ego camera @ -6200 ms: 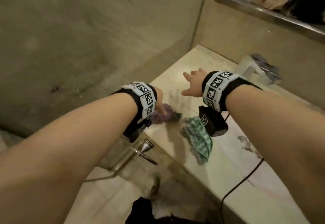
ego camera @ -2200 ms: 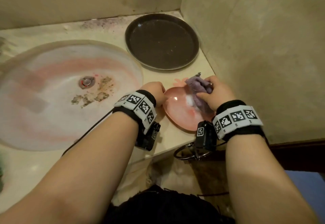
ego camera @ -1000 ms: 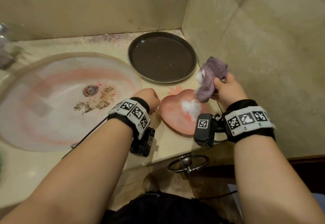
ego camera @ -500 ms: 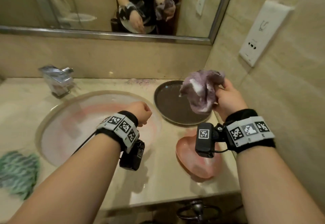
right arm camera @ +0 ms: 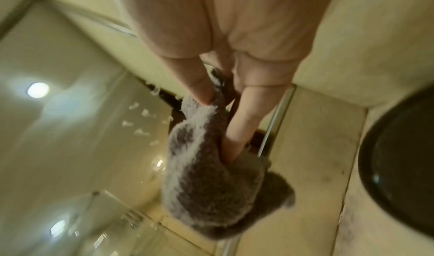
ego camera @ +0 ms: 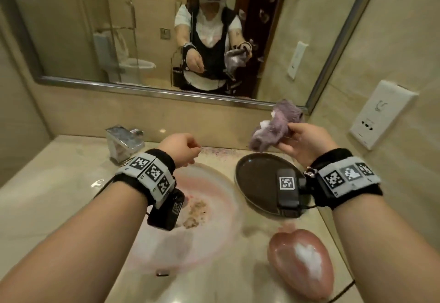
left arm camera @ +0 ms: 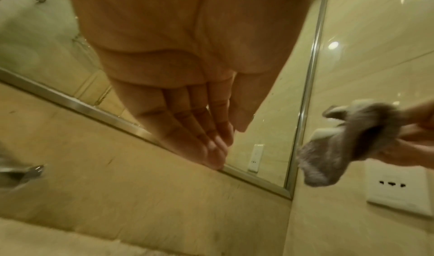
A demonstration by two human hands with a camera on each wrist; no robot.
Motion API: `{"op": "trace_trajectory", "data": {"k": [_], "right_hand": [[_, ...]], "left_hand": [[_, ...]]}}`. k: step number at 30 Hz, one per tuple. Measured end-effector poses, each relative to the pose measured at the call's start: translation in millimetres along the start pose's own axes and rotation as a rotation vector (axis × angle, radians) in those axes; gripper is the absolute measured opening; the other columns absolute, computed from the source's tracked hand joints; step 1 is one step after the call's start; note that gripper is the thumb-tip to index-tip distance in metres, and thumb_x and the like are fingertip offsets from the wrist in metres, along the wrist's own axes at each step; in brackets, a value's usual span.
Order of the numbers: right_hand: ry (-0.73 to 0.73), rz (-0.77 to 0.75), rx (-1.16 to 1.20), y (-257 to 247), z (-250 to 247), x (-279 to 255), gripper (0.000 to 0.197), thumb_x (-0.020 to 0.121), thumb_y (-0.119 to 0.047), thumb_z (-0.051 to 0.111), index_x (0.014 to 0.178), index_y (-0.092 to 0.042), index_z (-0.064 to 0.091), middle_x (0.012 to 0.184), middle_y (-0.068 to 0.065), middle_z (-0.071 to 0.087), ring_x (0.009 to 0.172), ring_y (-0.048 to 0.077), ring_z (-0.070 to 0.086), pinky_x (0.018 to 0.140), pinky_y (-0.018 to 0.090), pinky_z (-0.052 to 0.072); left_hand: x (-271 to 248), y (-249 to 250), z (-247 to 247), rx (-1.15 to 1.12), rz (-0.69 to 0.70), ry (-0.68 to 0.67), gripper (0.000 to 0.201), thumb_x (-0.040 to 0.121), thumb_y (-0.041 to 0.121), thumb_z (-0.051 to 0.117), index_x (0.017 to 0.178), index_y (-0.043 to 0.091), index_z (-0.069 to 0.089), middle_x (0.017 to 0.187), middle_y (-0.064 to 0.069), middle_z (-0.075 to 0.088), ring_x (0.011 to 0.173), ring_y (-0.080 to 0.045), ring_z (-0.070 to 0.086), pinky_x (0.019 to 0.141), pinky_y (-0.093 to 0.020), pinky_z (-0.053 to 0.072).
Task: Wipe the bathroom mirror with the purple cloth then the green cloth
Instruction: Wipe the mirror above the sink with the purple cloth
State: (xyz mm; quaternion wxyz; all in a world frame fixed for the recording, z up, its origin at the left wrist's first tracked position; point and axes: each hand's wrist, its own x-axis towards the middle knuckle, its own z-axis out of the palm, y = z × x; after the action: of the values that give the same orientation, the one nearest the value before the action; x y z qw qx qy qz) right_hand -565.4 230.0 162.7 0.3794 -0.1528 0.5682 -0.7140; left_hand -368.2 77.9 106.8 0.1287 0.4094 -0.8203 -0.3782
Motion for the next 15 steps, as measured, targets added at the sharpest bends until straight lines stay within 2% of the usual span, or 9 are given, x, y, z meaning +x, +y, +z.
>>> {"op": "trace_trajectory", "data": {"k": [3, 7, 9, 11, 13, 15], "right_hand": [[0.011, 0.000, 0.187, -2, 19, 3, 0.030, 0.095, 0.000, 0.040, 0.124, 0.004, 0.045, 0.100, 0.019, 0.061, 0.090, 0.027, 0.063, 0.059, 0.034, 0.059], [-0.022, -0.029, 0.253, 1, 48, 4, 0.034, 0.094, 0.005, 0.041, 0.128, 0.007, 0.042, 0.098, 0.020, 0.060, 0.079, 0.027, 0.067, 0.062, 0.033, 0.059], [-0.051, -0.039, 0.268, 5, 61, 3, 0.039, 0.094, 0.005, 0.040, 0.133, 0.007, 0.039, 0.100, 0.020, 0.061, 0.074, 0.026, 0.069, 0.061, 0.031, 0.059], [-0.065, -0.039, 0.300, 10, 70, 3, 0.040, 0.095, 0.004, 0.040, 0.135, 0.006, 0.037, 0.104, 0.021, 0.060, 0.083, 0.027, 0.066, 0.062, 0.030, 0.059], [-0.074, -0.038, 0.320, 13, 78, 3, 0.041, 0.094, 0.006, 0.041, 0.134, 0.006, 0.038, 0.108, 0.023, 0.059, 0.087, 0.028, 0.064, 0.062, 0.030, 0.059], [-0.076, -0.063, 0.341, 14, 81, 5, 0.045, 0.092, 0.010, 0.043, 0.135, 0.001, 0.037, 0.121, 0.025, 0.055, 0.090, 0.032, 0.064, 0.060, 0.031, 0.059]], "left_hand": [[-2, 19, -24, 0.016, 0.172, 0.052, 0.018, 0.093, 0.023, 0.056, 0.108, 0.015, 0.062, 0.100, 0.000, 0.065, 0.087, -0.014, 0.062, 0.079, -0.028, 0.053], [-2, 52, -43, 0.015, 0.341, 0.109, 0.022, 0.088, 0.033, 0.062, 0.107, 0.021, 0.063, 0.095, 0.008, 0.061, 0.084, -0.007, 0.055, 0.075, -0.022, 0.045], [2, 64, -45, 0.023, 0.389, 0.135, 0.026, 0.085, 0.036, 0.066, 0.107, 0.023, 0.063, 0.095, 0.011, 0.060, 0.079, -0.004, 0.054, 0.071, -0.019, 0.042], [7, 69, -44, 0.044, 0.421, 0.160, 0.033, 0.082, 0.035, 0.069, 0.111, 0.023, 0.062, 0.102, 0.009, 0.062, 0.076, -0.003, 0.052, 0.067, -0.019, 0.041], [13, 69, -41, 0.054, 0.414, 0.191, 0.042, 0.080, 0.032, 0.072, 0.118, 0.021, 0.059, 0.112, 0.004, 0.060, 0.082, -0.008, 0.054, 0.073, -0.020, 0.043], [17, 68, -37, 0.027, 0.395, 0.233, 0.049, 0.079, 0.029, 0.072, 0.124, 0.018, 0.055, 0.120, 0.001, 0.055, 0.093, -0.013, 0.057, 0.079, -0.023, 0.047]]}}
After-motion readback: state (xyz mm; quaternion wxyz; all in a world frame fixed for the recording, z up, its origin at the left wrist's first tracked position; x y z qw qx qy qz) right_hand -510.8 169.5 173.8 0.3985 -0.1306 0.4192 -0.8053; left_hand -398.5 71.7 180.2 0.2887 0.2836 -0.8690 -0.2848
